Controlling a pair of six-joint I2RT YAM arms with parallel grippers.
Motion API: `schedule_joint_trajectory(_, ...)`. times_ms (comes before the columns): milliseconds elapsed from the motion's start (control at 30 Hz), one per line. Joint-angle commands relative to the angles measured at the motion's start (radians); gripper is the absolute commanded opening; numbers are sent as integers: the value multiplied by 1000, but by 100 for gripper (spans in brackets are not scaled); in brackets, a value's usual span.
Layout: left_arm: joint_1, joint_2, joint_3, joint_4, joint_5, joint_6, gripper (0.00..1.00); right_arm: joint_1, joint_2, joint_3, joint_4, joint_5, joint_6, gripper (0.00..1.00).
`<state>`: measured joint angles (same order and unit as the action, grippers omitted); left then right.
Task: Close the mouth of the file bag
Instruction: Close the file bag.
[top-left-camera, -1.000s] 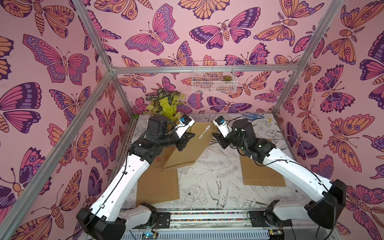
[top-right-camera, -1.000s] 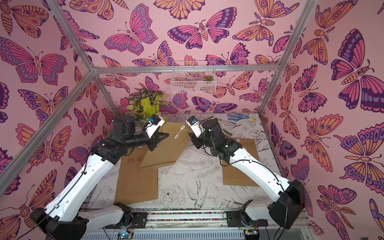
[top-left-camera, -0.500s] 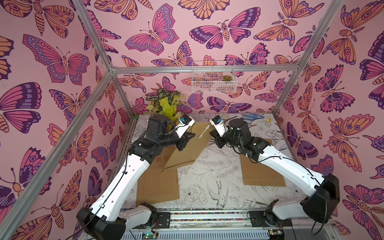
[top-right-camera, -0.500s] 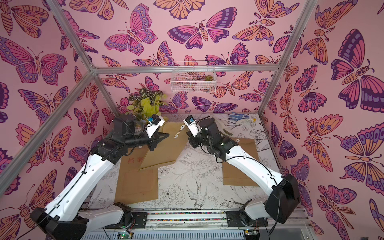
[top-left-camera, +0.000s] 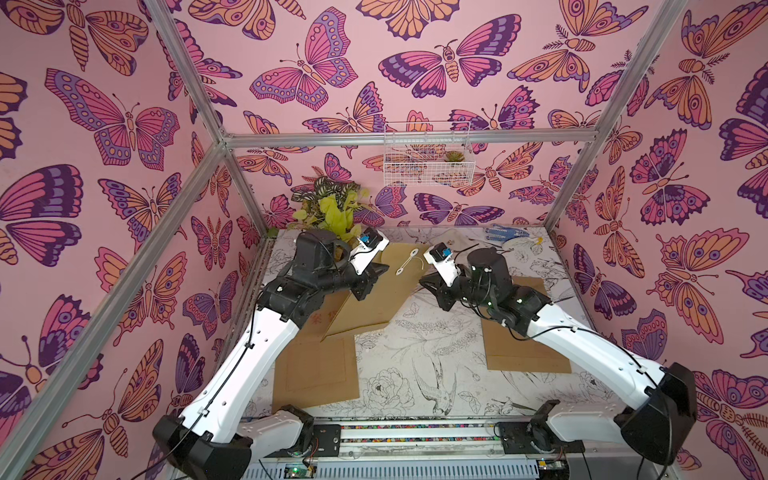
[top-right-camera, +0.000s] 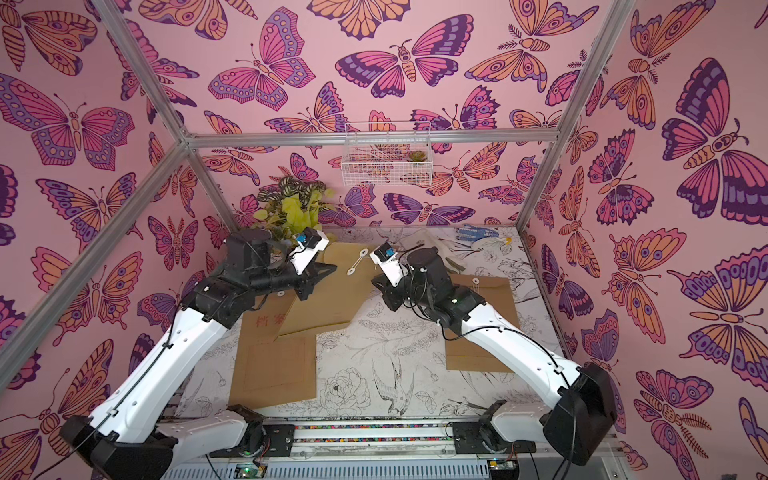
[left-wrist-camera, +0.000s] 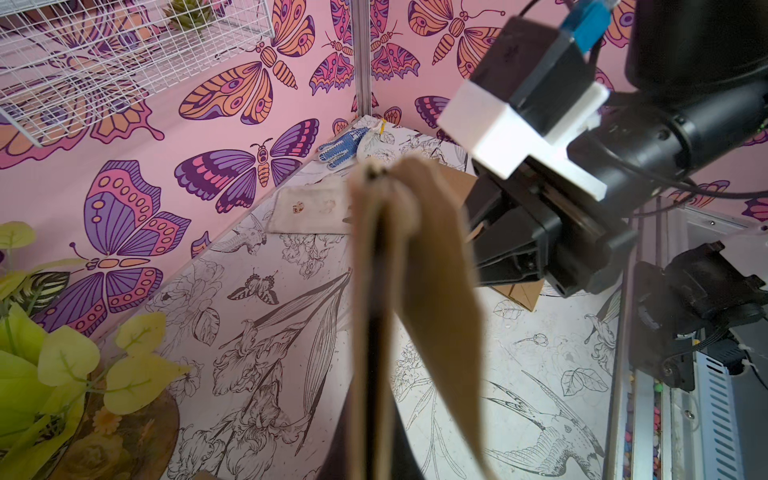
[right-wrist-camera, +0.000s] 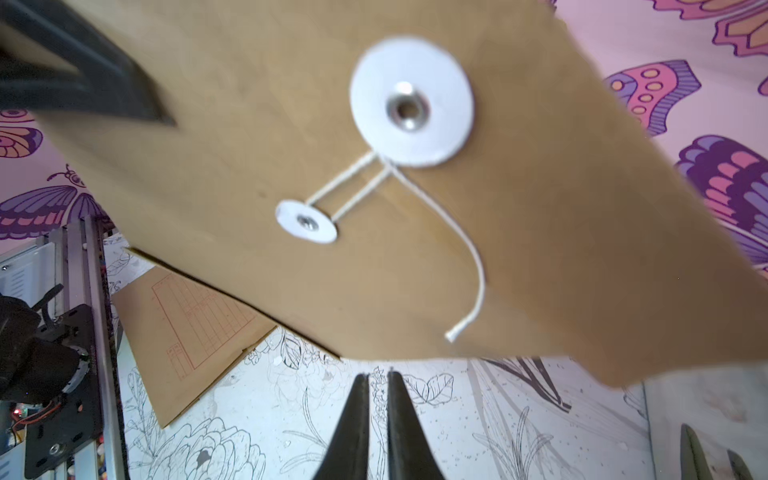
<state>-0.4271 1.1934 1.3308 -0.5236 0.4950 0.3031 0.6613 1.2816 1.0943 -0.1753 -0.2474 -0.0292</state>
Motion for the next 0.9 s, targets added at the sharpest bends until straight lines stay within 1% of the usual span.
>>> schedule_joint_trajectory(0, -7, -14, 2, 29, -9, 22, 0, -36, -45, -10, 48, 52, 50, 19)
schedule_joint_trajectory(33, -8, -12, 2, 28, -4, 19, 0, -42, -42, -7, 55, 55, 59, 23)
schedule_joint_trajectory(67, -9, -11, 3, 30, 0, 16, 0, -45, -37, 0, 65, 73, 66, 30)
schedule_joint_trajectory(100, -10, -9, 5, 31, 5, 13, 0, -45, -26, 8, 76, 82, 69, 33)
schedule_joint_trajectory(167, -14, -5, 7, 32, 10, 7, 0, -44, 1, 29, 90, 64, 64, 39)
schedule_joint_trajectory(300, -21, -5, 8, 31, 10, 2, 0, -41, 50, 64, 124, -5, 90, 43)
schedule_joint_trajectory(433, -24, -5, 10, 31, 16, -5, 0, -40, 80, 68, 164, 6, 122, 42)
schedule_joint_trajectory(533, -28, -3, 11, 31, 23, -9, 0, -39, 98, 86, 176, 7, 136, 38)
schedule_joint_trajectory(767, -33, -9, 10, 31, 24, -16, 0, -28, 119, 101, 189, 51, 147, 27)
schedule_joint_trajectory(867, -34, -8, 7, 31, 34, -20, 0, -27, 132, 110, 194, 54, 159, 26)
